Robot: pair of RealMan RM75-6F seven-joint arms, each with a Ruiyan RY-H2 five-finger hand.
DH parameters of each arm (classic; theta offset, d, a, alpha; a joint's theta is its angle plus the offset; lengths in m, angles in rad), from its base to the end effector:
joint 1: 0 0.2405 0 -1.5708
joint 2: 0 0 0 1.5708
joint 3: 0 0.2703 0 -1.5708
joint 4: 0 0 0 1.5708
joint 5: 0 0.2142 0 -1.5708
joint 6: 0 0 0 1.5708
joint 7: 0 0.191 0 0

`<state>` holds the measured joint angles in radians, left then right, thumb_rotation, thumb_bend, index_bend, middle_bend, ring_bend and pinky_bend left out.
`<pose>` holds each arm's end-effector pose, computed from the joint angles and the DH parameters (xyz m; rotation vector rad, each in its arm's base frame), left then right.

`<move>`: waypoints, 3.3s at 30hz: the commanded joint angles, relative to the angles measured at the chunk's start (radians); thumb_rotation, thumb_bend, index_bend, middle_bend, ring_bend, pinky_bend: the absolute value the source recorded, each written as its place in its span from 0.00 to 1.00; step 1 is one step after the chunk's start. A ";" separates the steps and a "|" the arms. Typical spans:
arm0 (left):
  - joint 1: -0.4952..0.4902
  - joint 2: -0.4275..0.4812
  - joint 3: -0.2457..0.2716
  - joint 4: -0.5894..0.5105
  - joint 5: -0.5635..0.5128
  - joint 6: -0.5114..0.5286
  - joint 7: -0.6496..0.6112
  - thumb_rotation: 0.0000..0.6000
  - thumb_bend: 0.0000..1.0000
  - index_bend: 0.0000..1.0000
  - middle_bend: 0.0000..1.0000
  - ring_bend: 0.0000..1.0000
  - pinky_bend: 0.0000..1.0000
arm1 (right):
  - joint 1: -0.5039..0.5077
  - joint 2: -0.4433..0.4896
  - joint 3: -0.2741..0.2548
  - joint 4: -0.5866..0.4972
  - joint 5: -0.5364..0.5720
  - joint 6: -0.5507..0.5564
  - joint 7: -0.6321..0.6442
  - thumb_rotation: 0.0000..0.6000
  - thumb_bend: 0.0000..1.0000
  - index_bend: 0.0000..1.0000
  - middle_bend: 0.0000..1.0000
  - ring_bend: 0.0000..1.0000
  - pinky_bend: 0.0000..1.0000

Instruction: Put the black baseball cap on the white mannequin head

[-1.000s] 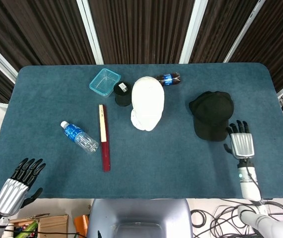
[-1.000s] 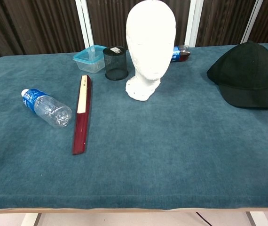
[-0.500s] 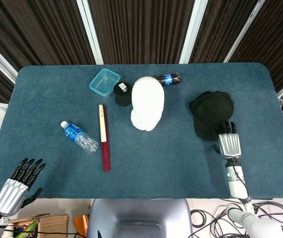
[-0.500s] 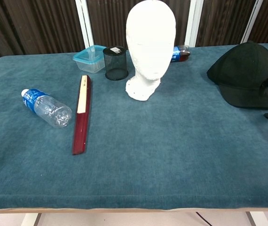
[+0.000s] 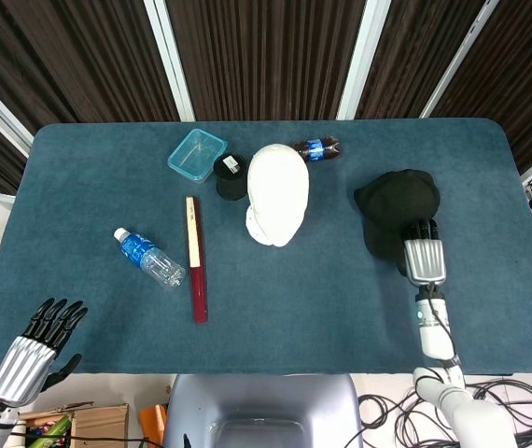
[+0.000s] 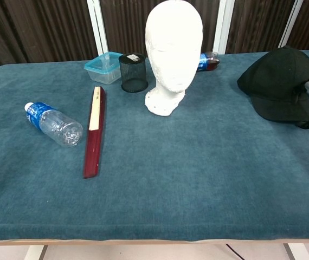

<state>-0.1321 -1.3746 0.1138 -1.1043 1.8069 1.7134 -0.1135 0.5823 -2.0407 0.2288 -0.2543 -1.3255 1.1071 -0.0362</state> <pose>-0.3249 0.2060 0.0992 -1.7255 -0.6163 -1.0623 -0.3331 -0.4221 -0.0150 1.4294 -0.6381 0.6326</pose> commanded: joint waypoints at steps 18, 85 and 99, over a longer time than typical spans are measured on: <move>0.014 0.003 -0.009 0.009 0.000 0.021 -0.013 1.00 0.32 0.00 0.12 0.07 0.07 | 0.057 -0.029 0.032 0.080 0.022 0.014 0.052 1.00 0.43 0.58 0.39 0.25 0.29; 0.053 0.027 -0.020 -0.007 -0.012 0.039 -0.015 1.00 0.32 0.00 0.12 0.07 0.07 | 0.516 0.013 -0.002 -0.078 -0.149 0.628 -0.270 1.00 0.49 1.00 0.73 0.71 0.89; 0.034 0.025 -0.020 -0.034 -0.008 -0.004 0.019 1.00 0.32 0.00 0.12 0.07 0.07 | 0.399 0.016 -0.087 -0.065 -0.224 0.682 -0.195 1.00 0.49 1.00 0.73 0.72 0.89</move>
<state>-0.0976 -1.3491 0.0936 -1.1373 1.7989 1.7105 -0.0953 0.9881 -2.0225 0.1481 -0.3237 -1.5428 1.7854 -0.2365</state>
